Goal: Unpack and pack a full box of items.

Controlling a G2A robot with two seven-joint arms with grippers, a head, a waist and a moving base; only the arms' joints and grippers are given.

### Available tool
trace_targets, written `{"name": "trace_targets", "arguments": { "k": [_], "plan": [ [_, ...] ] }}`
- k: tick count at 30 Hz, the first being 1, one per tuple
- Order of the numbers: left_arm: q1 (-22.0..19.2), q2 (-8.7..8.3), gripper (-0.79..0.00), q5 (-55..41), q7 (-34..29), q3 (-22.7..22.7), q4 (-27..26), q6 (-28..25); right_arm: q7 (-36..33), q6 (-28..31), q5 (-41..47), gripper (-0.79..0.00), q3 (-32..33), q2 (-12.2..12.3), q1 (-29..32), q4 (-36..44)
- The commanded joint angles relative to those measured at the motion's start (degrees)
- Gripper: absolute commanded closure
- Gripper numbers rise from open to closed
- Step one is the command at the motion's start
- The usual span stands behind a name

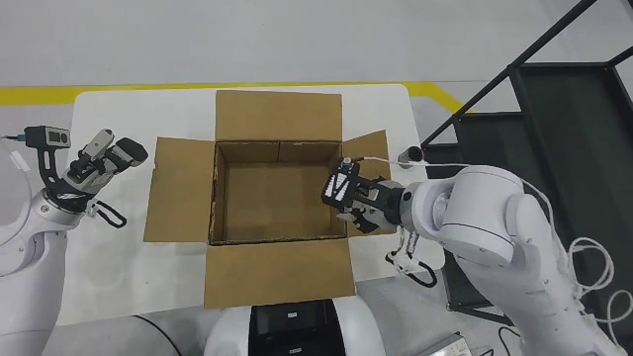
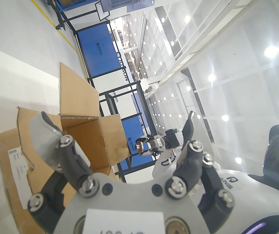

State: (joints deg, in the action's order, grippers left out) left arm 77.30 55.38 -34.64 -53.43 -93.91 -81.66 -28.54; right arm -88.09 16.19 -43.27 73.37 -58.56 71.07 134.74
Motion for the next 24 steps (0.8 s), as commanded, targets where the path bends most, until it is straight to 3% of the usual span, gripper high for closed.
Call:
{"name": "trace_targets", "arguments": {
  "k": [1,10,24],
  "plan": [
    [0.0,0.0,-0.785,0.0,0.0,0.0,0.0,0.0,0.1,0.1,1.6,0.0,3.1,1.3,1.8,-0.1],
    [0.0,0.0,-0.785,0.0,0.0,0.0,0.0,0.0,2.1,2.1,9.6,0.0,16.2,6.5,11.7,-0.1],
    [0.0,0.0,-0.785,0.0,0.0,0.0,0.0,0.0,2.1,2.1,9.6,0.0,16.2,6.5,11.7,-0.1]
  ]
}}
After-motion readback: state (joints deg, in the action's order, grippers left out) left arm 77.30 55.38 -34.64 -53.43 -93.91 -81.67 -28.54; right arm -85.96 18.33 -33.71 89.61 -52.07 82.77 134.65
